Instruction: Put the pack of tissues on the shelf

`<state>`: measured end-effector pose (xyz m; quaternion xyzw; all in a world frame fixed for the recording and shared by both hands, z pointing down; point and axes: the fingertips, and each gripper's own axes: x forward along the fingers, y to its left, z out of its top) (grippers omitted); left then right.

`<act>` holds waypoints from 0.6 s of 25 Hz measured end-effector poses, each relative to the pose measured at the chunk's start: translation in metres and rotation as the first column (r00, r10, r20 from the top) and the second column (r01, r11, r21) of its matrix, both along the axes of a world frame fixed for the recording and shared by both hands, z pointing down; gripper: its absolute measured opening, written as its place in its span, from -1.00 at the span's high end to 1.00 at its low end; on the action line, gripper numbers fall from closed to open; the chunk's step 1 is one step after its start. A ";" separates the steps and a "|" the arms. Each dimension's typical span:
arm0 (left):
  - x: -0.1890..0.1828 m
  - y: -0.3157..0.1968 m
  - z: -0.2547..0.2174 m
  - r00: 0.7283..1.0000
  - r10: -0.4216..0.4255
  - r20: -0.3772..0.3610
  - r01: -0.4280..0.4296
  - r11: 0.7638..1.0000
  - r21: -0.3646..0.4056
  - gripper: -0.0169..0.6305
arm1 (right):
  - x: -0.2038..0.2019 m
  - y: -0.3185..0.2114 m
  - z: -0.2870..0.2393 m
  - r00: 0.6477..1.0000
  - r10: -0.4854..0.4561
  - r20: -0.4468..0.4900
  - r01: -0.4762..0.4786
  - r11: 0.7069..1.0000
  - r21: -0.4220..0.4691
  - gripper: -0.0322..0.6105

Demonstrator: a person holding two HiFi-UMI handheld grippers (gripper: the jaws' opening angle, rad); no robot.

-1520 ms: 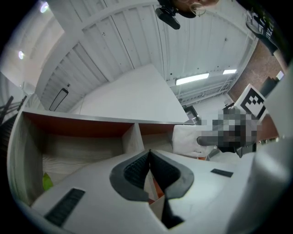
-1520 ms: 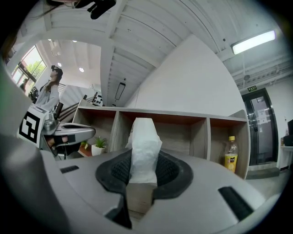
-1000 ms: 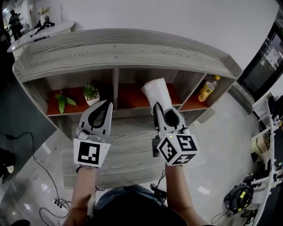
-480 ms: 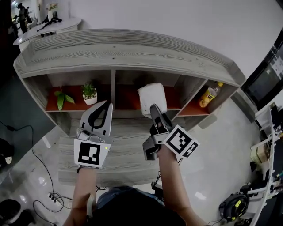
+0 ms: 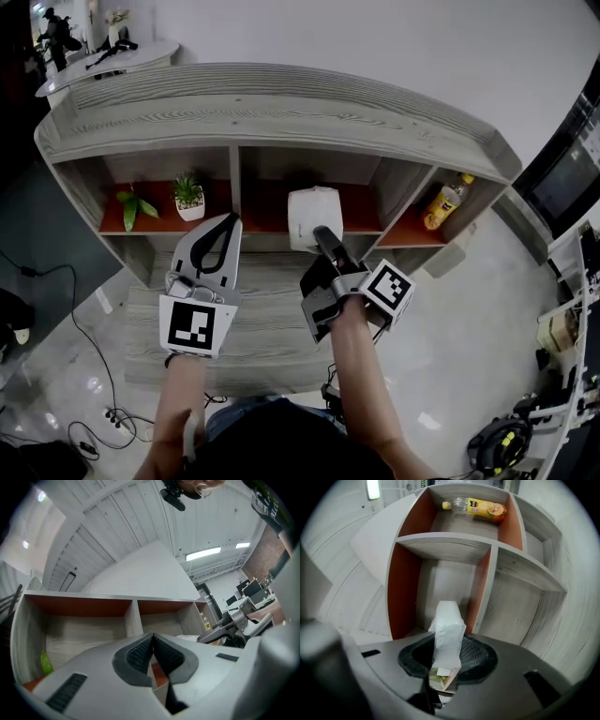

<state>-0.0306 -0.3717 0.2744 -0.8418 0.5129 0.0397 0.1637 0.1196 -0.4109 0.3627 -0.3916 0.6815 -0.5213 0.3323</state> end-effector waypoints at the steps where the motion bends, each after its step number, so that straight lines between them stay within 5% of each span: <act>1: 0.000 0.000 0.000 1.000 -0.001 0.003 0.001 1.000 0.001 0.91 | -0.001 -0.001 0.002 0.999 -0.005 0.036 0.006 1.000 -0.015 0.55; 6: 0.002 0.002 0.000 1.000 -0.003 0.017 0.003 1.000 -0.002 0.91 | -0.004 -0.005 0.012 0.986 -0.010 0.164 0.023 0.997 -0.074 0.57; 15: -0.008 0.000 0.001 0.999 -0.019 0.027 0.019 1.000 -0.006 0.91 | -0.006 -0.011 0.026 0.968 0.026 0.248 0.006 0.992 -0.129 0.57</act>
